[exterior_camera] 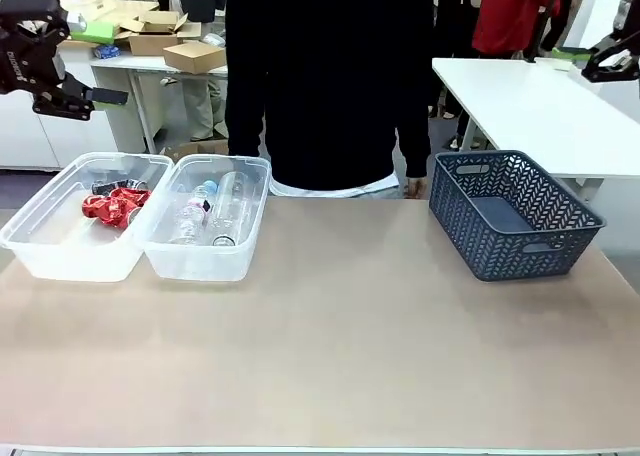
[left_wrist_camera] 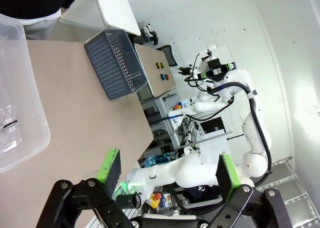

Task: Sort the waste into each basket.
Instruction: Release the Organizing box you were holding.

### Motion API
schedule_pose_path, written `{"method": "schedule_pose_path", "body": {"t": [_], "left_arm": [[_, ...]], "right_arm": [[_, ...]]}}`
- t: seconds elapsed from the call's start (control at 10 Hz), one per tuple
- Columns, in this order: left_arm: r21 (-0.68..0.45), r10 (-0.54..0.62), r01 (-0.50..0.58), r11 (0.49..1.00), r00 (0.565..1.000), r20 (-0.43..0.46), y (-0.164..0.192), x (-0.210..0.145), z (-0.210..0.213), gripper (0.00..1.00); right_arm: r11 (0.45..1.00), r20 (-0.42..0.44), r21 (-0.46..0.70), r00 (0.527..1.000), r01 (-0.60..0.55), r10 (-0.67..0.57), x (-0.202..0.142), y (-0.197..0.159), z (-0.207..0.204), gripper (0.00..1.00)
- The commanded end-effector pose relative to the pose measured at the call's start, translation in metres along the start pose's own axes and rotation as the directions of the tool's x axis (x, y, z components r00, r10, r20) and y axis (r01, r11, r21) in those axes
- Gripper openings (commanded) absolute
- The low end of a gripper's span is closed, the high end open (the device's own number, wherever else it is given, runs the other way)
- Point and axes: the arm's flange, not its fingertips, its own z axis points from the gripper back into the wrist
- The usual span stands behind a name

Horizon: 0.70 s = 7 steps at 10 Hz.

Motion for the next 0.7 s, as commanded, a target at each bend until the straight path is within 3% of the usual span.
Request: {"method": "schedule_pose_path", "body": {"t": [0.0, 0.6], "left_arm": [[-0.002, 0.005, -0.005, 1.0, 1.0, -0.013, -0.0042, 0.0015, 0.0013, 1.0], [-0.002, 0.005, -0.005, 1.0, 1.0, -0.013, -0.0042, 0.0015, 0.0013, 1.0]], "right_arm": [[1.0, -0.01, -0.01, 1.0, -0.01, 0.01, 0.0004, 0.0029, 0.0015, 1.0], [1.0, -0.01, -0.01, 1.0, -0.01, 0.01, 0.0004, 0.0029, 0.0015, 1.0]]}}
